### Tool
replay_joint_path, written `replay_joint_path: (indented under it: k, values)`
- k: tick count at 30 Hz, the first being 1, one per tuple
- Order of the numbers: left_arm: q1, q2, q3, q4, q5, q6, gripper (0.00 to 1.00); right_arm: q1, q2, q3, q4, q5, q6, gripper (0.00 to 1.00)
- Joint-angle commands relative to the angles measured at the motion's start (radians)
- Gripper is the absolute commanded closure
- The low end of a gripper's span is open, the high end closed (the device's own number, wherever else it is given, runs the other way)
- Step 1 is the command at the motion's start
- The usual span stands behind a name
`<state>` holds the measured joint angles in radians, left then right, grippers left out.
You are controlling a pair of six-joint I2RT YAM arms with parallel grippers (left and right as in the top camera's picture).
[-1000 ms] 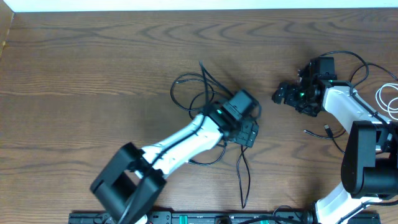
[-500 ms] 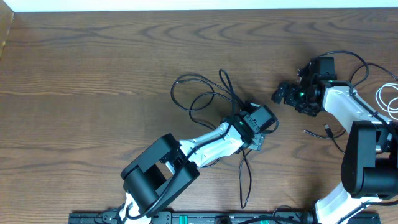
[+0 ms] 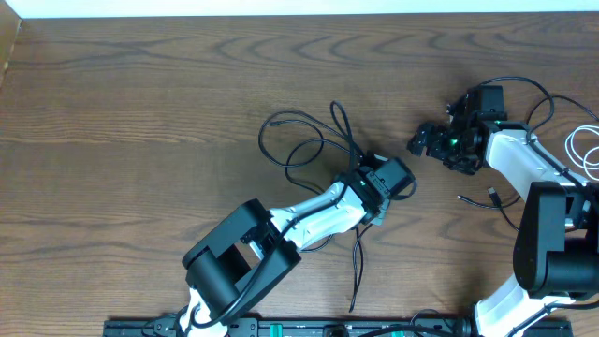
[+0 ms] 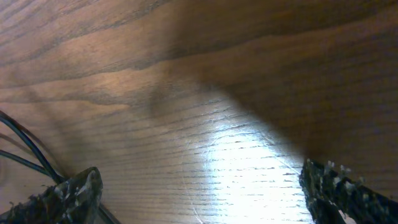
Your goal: Untangle cables
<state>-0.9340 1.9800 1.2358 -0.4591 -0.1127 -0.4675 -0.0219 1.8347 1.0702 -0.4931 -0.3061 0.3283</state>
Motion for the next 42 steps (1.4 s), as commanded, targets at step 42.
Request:
replay_joint_path:
  k: [42]
  values:
    - [-0.045, -0.010, -0.054, 0.032, 0.048, 0.021, 0.27, 0.010, 0.024, -0.031, -0.003, -0.027, 0.008, 0.01]
